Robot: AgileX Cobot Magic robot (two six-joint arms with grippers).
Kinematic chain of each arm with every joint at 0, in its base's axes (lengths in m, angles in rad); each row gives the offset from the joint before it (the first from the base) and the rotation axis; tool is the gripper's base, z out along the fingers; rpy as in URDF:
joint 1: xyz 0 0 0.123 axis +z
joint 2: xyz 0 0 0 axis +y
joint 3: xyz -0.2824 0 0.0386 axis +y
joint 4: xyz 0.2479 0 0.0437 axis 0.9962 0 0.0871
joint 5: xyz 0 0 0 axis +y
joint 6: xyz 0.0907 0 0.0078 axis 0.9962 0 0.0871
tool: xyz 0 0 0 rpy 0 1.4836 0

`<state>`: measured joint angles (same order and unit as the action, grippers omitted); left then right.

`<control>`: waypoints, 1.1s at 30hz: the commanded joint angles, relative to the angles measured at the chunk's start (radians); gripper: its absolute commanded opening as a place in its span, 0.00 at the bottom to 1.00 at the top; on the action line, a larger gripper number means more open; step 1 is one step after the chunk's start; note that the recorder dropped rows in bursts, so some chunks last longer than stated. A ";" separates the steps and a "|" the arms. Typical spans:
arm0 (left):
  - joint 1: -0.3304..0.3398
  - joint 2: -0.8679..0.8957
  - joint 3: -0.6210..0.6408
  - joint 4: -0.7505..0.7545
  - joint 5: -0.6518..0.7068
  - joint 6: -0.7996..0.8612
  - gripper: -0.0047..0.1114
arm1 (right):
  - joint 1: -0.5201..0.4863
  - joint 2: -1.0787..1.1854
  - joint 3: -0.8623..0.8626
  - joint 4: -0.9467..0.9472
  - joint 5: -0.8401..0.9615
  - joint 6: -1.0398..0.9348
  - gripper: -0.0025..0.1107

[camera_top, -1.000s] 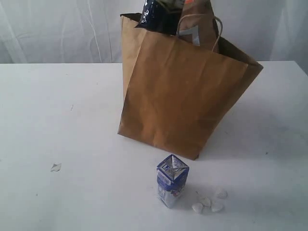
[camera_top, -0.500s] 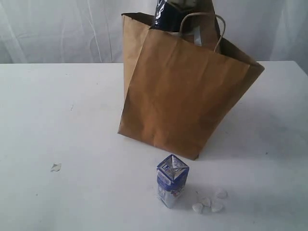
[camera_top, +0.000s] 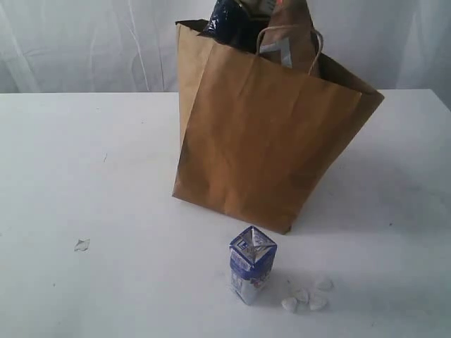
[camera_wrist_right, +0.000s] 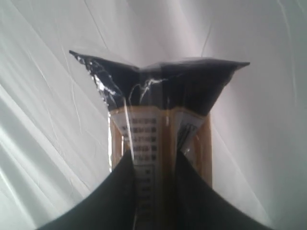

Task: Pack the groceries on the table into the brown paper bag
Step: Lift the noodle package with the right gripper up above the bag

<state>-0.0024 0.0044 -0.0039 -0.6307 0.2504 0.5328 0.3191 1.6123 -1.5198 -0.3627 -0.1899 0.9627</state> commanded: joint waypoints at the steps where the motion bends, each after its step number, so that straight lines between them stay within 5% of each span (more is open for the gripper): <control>1: 0.001 -0.004 0.004 -0.015 0.005 -0.003 0.04 | 0.009 -0.015 -0.014 -0.060 -0.086 0.023 0.02; 8: 0.001 -0.004 0.004 -0.015 0.005 -0.003 0.04 | 0.009 -0.049 -0.020 -0.079 -0.259 0.005 0.02; 16: 0.001 -0.004 0.004 -0.015 0.005 -0.003 0.04 | 0.009 -0.049 -0.044 0.072 0.017 0.000 0.02; 23: 0.001 -0.004 0.004 -0.015 0.005 -0.003 0.04 | 0.009 -0.033 -0.044 0.284 -0.111 -0.496 0.02; 33: 0.001 -0.004 0.004 -0.015 0.005 -0.003 0.04 | 0.009 -0.009 -0.008 0.363 -0.162 -0.541 0.02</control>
<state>-0.0024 0.0044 -0.0039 -0.6307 0.2504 0.5328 0.3313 1.6029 -1.5372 -0.0262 -0.3062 0.4366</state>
